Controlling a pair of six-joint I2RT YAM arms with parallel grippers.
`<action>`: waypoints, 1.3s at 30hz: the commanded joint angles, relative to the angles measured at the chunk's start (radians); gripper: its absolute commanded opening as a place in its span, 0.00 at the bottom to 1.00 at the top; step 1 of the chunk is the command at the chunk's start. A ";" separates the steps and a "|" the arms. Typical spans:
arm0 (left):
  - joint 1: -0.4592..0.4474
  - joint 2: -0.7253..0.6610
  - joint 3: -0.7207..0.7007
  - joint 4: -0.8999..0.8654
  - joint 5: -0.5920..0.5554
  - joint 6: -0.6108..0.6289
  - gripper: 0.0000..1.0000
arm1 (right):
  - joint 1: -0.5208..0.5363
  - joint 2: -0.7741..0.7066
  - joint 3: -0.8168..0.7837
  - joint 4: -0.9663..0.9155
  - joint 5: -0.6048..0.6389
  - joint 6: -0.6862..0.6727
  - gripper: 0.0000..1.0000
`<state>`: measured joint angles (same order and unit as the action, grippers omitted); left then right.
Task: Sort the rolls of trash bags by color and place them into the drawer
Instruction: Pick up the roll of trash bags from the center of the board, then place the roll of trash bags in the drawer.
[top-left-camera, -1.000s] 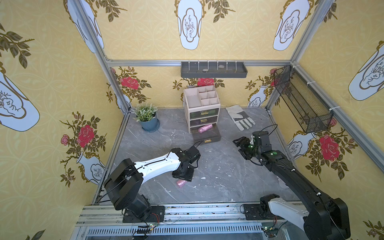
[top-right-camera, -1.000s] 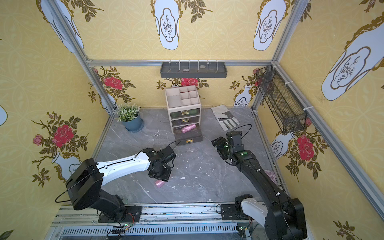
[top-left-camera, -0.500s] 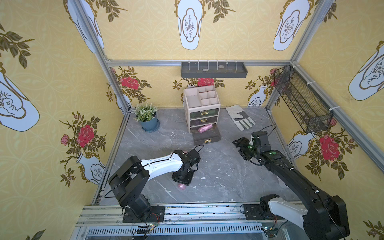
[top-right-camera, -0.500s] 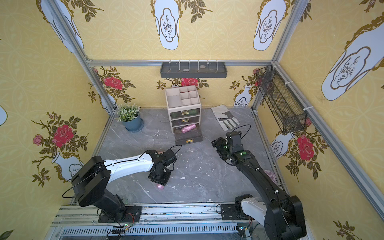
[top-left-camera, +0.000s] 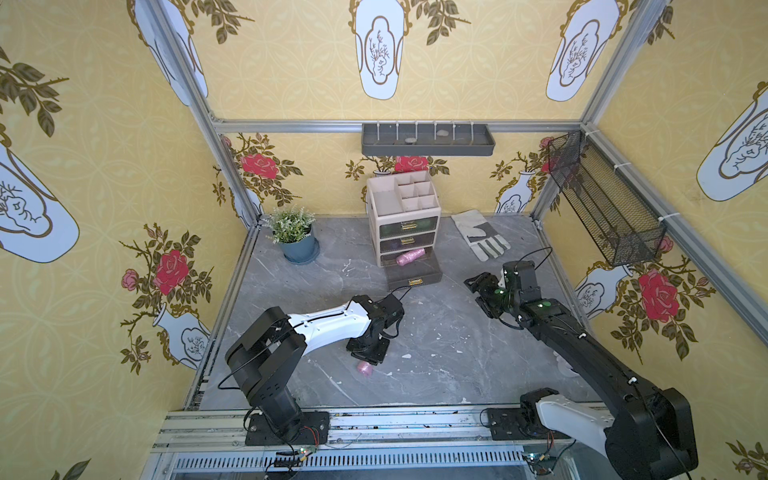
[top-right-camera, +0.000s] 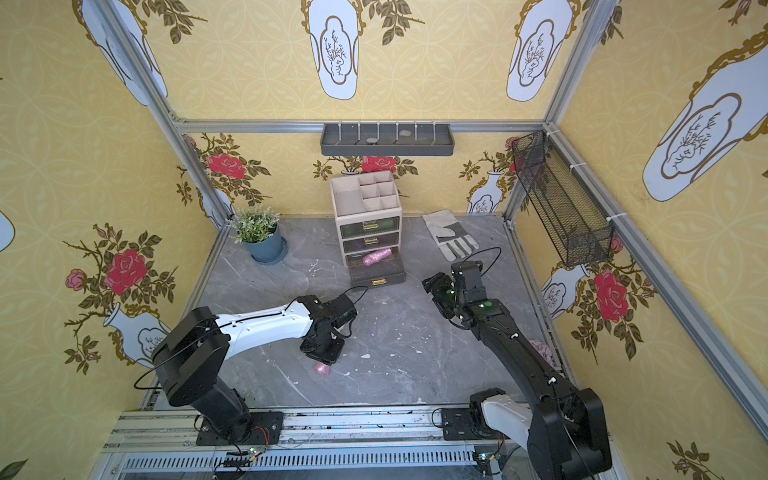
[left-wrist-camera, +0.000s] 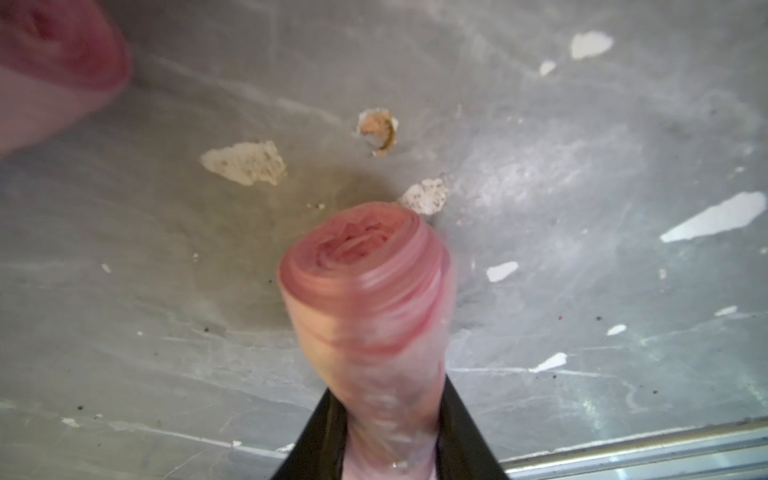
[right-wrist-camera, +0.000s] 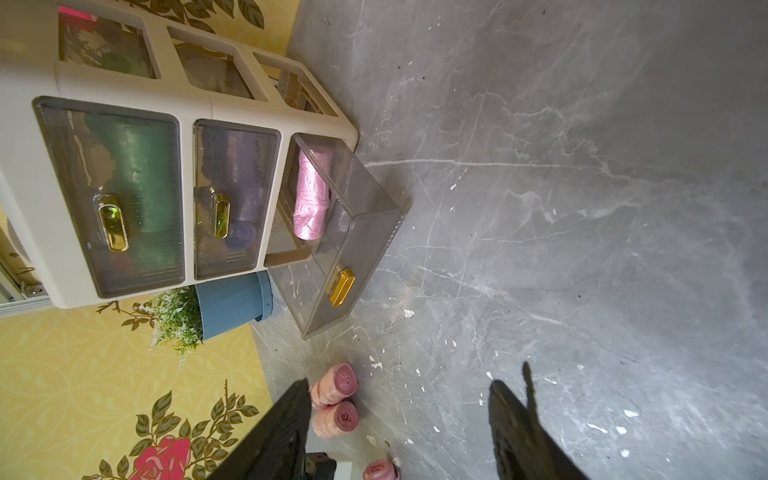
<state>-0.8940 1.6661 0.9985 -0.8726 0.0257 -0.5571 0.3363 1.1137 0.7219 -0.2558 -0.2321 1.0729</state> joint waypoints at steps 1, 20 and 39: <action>0.001 -0.011 0.016 -0.039 -0.036 0.018 0.21 | 0.000 0.003 0.010 0.022 0.002 -0.017 0.68; 0.083 -0.135 0.435 0.086 -0.206 0.706 0.00 | -0.019 -0.070 -0.015 -0.026 0.033 -0.053 0.69; 0.180 0.389 0.890 0.101 -0.070 1.019 0.04 | -0.154 -0.134 -0.083 -0.042 -0.074 -0.092 0.69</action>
<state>-0.7136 2.0121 1.8553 -0.7685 -0.0521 0.4305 0.1871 0.9798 0.6426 -0.3126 -0.2829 0.9947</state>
